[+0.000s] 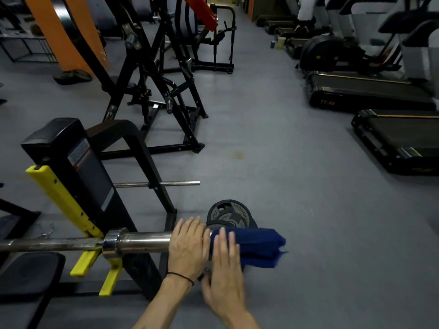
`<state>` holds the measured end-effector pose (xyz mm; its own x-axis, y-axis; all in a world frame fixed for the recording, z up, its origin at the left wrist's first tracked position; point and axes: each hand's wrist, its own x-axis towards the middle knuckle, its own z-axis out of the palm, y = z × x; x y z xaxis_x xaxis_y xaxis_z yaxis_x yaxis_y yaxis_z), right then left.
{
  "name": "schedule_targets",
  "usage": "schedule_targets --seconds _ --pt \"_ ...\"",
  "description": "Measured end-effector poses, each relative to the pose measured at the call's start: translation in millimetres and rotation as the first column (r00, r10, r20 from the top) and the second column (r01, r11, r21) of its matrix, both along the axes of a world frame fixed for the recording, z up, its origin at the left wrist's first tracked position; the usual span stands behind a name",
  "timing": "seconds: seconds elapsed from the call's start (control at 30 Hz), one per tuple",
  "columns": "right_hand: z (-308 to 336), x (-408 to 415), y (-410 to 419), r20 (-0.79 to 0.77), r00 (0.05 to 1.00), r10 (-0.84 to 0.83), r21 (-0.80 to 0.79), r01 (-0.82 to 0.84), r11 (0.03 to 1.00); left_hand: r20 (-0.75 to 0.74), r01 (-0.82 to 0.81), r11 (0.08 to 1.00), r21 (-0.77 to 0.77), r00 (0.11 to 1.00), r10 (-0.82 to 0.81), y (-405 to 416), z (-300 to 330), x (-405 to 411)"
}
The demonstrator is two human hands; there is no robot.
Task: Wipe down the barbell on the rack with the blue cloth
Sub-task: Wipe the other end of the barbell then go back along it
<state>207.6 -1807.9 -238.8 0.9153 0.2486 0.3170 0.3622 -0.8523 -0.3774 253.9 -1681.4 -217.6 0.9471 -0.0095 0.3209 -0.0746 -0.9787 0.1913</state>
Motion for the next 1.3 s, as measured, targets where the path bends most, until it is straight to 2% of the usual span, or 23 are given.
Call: schedule_targets --seconds 0.07,0.1,0.17,0.23,0.3,0.4,0.5,0.57,0.63,0.7,0.77,0.83,0.9,0.97,1.03,1.07,1.13,1.23,1.3 --pt "2 7 -25 0.012 0.994 0.106 -0.070 -0.105 0.992 -0.010 0.031 0.999 0.010 0.999 -0.031 4 1 -1" --pt "0 14 -46 0.017 0.995 0.096 -0.084 -0.094 0.992 -0.015 0.029 1.000 0.009 0.999 -0.029 7 2 -2" --pt "-8 23 -85 0.065 0.996 -0.060 -0.037 0.063 0.997 -0.019 0.001 1.000 0.008 1.000 -0.001 15 4 -6" --pt "-6 27 -88 0.016 0.967 -0.256 0.084 0.254 0.964 -0.001 -0.045 0.999 0.011 0.999 0.045 22 4 -11" --pt "-1 26 -54 -0.054 0.952 -0.303 0.130 0.307 0.943 0.001 -0.065 0.998 0.013 0.998 0.065 24 3 -13" --pt "3 11 -8 -0.035 0.996 -0.083 0.062 0.085 0.994 0.005 -0.074 0.997 0.027 0.997 0.074 20 -2 -10" --pt "3 18 -36 0.017 0.996 0.088 -0.030 -0.087 0.996 0.039 -0.049 0.997 0.052 0.998 0.047 23 -5 -7" --pt "-4 27 -76 0.052 0.998 0.026 -0.030 -0.024 0.999 0.062 -0.035 0.997 0.066 0.998 0.031 24 0 -5" --pt "-8 33 -100 0.031 0.985 -0.172 0.022 0.172 0.985 0.072 -0.056 0.996 0.069 0.996 0.051 21 8 -3" --pt "-5 29 -77 0.010 0.969 -0.246 0.057 0.245 0.968 0.029 -0.086 0.995 0.047 0.996 0.085 15 14 1" --pt "-2 18 -30 -0.026 0.989 -0.143 0.067 0.144 0.987 -0.054 -0.113 0.993 0.038 0.992 0.115 12 22 7" --pt "2 8 -5 -0.019 1.000 0.004 0.039 -0.004 0.999 -0.200 -0.075 0.977 0.199 0.973 0.115 11 36 13" --pt "7 17 -26 -0.008 0.989 0.149 -0.047 -0.150 0.988 -0.253 0.017 0.945 0.327 0.965 0.070 14 46 19" --pt "2 29 -68 0.050 0.977 0.208 -0.117 -0.201 0.973 -0.358 0.035 0.957 0.287 0.931 0.073 17 51 23" --pt "-4 33 -101 0.092 0.992 0.081 -0.061 -0.076 0.995 -0.374 0.024 0.963 0.269 0.924 0.082 19 51 25" --pt "-5 29 -103 0.087 0.996 0.005 -0.012 -0.004 1.000 -0.352 -0.011 0.972 0.236 0.931 0.096 17 49 21" --pt "-9 18 -69 0.045 0.998 -0.046 0.049 0.043 0.998 -0.256 -0.095 0.979 0.179 0.957 0.140 16 37 18" --pt "-7 -4 -7 -0.009 0.998 0.064 -0.023 -0.065 0.998 -0.200 -0.139 0.985 0.099 0.967 0.156 15 26 21" --pt "-2 2 -17 0.018 0.993 0.120 -0.099 -0.118 0.988 -0.114 -0.095 0.995 0.030 0.989 0.097 19 27 18"
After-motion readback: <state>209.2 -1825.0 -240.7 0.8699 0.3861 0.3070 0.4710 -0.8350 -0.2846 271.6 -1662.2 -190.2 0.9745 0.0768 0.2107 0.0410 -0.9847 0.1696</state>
